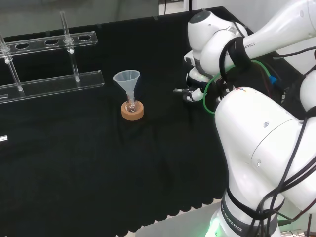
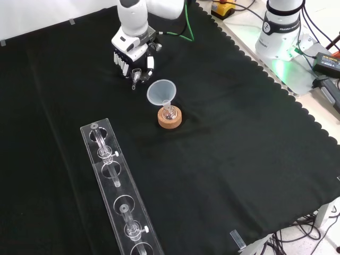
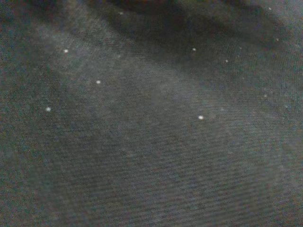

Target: Pick up the weighing funnel.

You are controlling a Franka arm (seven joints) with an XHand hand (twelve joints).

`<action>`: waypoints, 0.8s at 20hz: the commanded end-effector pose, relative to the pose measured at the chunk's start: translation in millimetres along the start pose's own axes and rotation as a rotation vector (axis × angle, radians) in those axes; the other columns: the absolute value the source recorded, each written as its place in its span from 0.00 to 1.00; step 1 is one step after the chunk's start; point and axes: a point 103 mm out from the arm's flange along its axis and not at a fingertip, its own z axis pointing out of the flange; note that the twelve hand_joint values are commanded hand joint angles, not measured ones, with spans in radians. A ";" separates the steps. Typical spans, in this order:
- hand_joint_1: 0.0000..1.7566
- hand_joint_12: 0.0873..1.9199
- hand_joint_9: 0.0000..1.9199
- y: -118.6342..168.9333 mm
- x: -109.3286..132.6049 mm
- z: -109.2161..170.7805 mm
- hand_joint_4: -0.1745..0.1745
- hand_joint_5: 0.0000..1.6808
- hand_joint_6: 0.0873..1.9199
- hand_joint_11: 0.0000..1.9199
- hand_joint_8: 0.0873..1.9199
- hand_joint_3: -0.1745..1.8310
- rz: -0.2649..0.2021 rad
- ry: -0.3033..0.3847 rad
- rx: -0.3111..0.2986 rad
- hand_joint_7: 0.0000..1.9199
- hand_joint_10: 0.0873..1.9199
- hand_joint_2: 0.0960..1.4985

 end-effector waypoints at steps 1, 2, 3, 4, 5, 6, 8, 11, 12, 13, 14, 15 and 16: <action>0.66 0.45 0.78 -0.2 7.1 -5.7 0.55 0.77 0.30 0.70 0.27 0.40 -0.005 -0.022 -0.014 0.78 0.12 0.41; 0.66 0.44 0.79 -1.0 7.0 -8.2 0.47 0.76 0.30 0.70 0.27 0.40 -0.004 -0.025 -0.018 0.79 0.12 0.41; 0.66 0.44 0.79 -2.4 6.2 -11.3 0.39 0.76 0.31 0.70 0.26 0.40 -0.003 -0.029 -0.025 0.79 0.11 0.41; 0.67 0.44 0.80 -3.8 6.1 -19.3 0.30 0.76 0.32 0.71 0.26 0.40 -0.001 -0.040 -0.039 0.79 0.10 0.41; 0.67 0.43 0.80 -5.8 5.5 -27.9 0.22 0.75 0.32 0.71 0.25 0.41 0.001 -0.050 -0.052 0.80 0.09 0.41; 0.67 0.43 0.81 -7.0 5.2 -33.7 0.17 0.75 0.33 0.71 0.25 0.41 0.003 -0.055 -0.061 0.80 0.08 0.41; 0.68 0.43 0.82 -10.8 4.2 -48.6 0.09 0.75 0.33 0.72 0.25 0.42 0.010 -0.066 -0.087 0.80 0.08 0.41; 0.68 0.42 0.83 -21.0 3.3 -83.9 0.01 0.75 0.33 0.73 0.24 0.43 0.022 -0.084 -0.152 0.81 0.06 0.39; 0.68 0.42 0.83 -22.7 3.9 -90.7 0.00 0.75 0.33 0.74 0.24 0.44 0.025 -0.085 -0.162 0.81 0.06 0.39; 0.68 0.41 0.83 -25.3 3.7 -96.4 0.00 0.75 0.33 0.74 0.24 0.44 0.027 -0.085 -0.173 0.81 0.05 0.39; 0.68 0.41 0.84 -25.8 6.7 -103.1 0.00 0.76 0.33 0.75 0.24 0.45 0.018 -0.094 -0.181 0.82 0.05 0.38; 0.68 0.40 0.84 -26.4 8.3 -107.0 0.00 0.76 0.33 0.75 0.24 0.45 0.009 -0.103 -0.184 0.82 0.05 0.38; 0.68 0.40 0.84 -25.9 10.9 -111.9 0.00 0.76 0.33 0.75 0.23 0.45 0.006 -0.113 -0.186 0.82 0.04 0.38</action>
